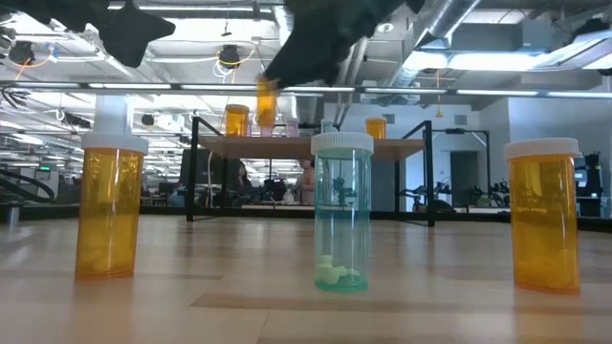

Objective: Pick and place medicine bottles onto shelf by color
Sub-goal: Put the small orange pill bottle on the shelf, then put the small green pill bottle on the shelf

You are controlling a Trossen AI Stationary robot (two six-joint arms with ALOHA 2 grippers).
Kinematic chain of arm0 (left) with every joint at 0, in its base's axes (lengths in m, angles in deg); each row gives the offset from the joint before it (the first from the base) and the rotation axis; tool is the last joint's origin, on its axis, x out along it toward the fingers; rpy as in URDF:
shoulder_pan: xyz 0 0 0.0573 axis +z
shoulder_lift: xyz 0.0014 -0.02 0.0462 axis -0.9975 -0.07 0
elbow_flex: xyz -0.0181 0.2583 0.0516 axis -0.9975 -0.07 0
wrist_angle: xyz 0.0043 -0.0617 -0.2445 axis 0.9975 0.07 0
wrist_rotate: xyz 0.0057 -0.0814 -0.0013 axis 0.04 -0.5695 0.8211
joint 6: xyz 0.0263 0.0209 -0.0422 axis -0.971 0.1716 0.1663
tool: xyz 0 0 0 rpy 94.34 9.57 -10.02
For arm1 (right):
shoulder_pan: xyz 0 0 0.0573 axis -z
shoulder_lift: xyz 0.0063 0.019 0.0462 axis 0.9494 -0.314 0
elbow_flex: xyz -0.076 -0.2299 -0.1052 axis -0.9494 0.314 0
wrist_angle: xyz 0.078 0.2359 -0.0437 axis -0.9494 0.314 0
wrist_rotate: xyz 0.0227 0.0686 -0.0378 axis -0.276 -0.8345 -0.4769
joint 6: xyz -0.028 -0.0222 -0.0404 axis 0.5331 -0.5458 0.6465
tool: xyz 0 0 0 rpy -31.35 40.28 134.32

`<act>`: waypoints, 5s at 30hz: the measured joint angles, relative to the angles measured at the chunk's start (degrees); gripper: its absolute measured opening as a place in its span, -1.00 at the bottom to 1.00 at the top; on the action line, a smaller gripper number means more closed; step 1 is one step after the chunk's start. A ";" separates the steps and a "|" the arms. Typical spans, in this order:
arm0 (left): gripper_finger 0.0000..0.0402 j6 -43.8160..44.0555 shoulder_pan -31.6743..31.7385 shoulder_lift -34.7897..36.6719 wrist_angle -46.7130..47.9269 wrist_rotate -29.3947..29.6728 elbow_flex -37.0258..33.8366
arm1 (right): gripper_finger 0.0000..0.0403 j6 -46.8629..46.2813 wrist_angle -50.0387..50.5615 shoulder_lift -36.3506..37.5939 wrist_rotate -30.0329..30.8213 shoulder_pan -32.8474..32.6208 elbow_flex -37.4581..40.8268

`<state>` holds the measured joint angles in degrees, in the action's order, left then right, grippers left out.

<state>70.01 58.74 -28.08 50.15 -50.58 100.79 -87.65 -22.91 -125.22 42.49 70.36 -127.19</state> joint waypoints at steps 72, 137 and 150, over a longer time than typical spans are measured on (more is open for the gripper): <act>0.18 0.02 0.00 -0.02 -1.95 0.46 0.00 | -0.21 0.93 11.32 27.44 -1.50 31.75 19.50; 0.18 -0.63 0.00 -1.92 -4.40 1.36 -0.02 | 0.29 -49.19 34.29 14.23 5.14 -42.59 19.56; 0.18 -0.58 0.02 -1.92 -3.97 1.29 -0.02 | 0.29 -52.15 32.72 10.46 4.99 -44.65 19.50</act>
<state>69.43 58.76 -30.00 46.18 -49.29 100.76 -139.80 9.81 -114.76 47.48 25.71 -107.69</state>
